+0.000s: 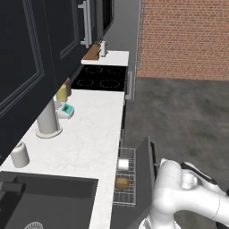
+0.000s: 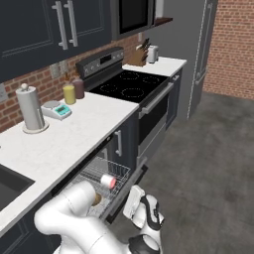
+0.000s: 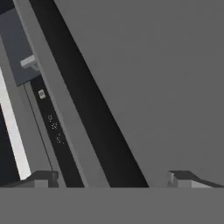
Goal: Pick up the cup and bowl from the counter, place them in the dishwasher, and close the dishwasher door.
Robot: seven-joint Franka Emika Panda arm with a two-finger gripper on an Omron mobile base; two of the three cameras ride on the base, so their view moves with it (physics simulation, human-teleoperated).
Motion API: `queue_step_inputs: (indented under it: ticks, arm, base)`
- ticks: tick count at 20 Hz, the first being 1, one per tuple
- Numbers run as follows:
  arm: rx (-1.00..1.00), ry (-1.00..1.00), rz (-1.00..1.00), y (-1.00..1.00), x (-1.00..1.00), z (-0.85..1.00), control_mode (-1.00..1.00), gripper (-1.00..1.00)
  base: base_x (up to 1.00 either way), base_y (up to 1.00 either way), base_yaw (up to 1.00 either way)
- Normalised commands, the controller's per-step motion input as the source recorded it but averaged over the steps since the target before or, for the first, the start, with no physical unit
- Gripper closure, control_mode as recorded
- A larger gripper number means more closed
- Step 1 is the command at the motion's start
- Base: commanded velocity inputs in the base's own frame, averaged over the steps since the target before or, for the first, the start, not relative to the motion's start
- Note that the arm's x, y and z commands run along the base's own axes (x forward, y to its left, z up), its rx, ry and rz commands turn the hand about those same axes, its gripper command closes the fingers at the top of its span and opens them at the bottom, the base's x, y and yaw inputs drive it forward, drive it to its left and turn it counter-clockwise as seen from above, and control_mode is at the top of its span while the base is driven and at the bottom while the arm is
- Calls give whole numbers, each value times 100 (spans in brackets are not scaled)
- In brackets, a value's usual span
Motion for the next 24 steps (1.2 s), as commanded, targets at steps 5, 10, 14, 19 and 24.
queue_step_inputs:
  ticks: [5, 10, 14, 19, 24]
  arm:
    - [17, -6, 10, 87, 12, -59, -100, -100]
    - [6, -1, 6, 81, 19, -50, -100, -100]
    - [8, 0, 8, 69, 21, -52, -100, -100]
    - [6, 0, 8, 90, 41, -63, -100, -100]
    - [1, 0, 8, 100, 58, -65, -100, -100]
  base:
    - [0, 0, 0]
    - [0, 0, 0]
    - [0, 0, 0]
    - [0, 0, 0]
    - [0, 0, 0]
